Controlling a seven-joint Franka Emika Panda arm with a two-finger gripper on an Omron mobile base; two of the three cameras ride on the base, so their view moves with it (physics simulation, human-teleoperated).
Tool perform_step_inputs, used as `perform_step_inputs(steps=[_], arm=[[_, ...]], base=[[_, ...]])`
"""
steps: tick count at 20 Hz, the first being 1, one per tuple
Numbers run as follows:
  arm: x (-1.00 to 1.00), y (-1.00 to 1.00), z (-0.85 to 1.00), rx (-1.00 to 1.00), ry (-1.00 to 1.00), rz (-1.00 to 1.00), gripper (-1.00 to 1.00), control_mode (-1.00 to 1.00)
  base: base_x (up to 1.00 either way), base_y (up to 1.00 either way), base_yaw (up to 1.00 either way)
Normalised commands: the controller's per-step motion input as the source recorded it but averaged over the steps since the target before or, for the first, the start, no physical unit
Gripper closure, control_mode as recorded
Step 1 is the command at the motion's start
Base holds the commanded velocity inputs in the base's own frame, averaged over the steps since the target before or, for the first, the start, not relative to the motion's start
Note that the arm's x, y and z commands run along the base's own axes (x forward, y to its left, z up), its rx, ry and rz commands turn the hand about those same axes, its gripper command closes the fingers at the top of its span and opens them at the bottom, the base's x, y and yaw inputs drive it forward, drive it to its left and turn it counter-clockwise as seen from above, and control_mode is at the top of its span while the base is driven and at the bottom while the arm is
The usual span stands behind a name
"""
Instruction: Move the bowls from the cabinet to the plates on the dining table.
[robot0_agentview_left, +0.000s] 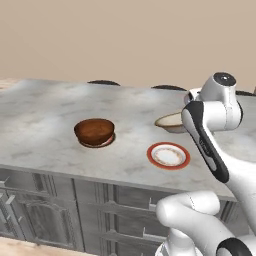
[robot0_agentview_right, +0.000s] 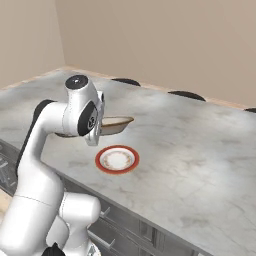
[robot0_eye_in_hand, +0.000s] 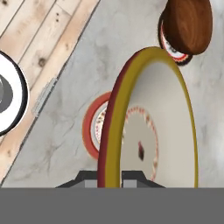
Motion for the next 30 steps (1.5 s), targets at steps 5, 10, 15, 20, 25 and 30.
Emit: perform_step_inputs(steps=[5, 10, 15, 20, 25, 30], arm=[[0.33, 0.0, -0.63, -0.03, 0.05, 0.08, 1.0, -1.0], [0.35, 0.0, -0.64, -0.02, 0.01, 0.09, 1.0, -1.0], [0.29, -0.01, -0.57, -0.01, 0.0, 0.09, 1.0, -1.0], [0.23, -0.09, -0.51, 0.0, -0.01, 0.09, 1.0, -1.0], [0.17, -0.18, -0.45, 0.0, -0.03, 0.08, 1.0, -1.0], [0.12, -0.21, -0.38, 0.0, -0.07, 0.07, 1.0, -1.0]], base=[[0.0, 0.0, 0.0], [0.0, 0.0, 0.0], [0.0, 0.0, 0.0], [0.0, 0.0, 0.0], [0.0, 0.0, 0.0], [0.0, 0.0, 0.0]])
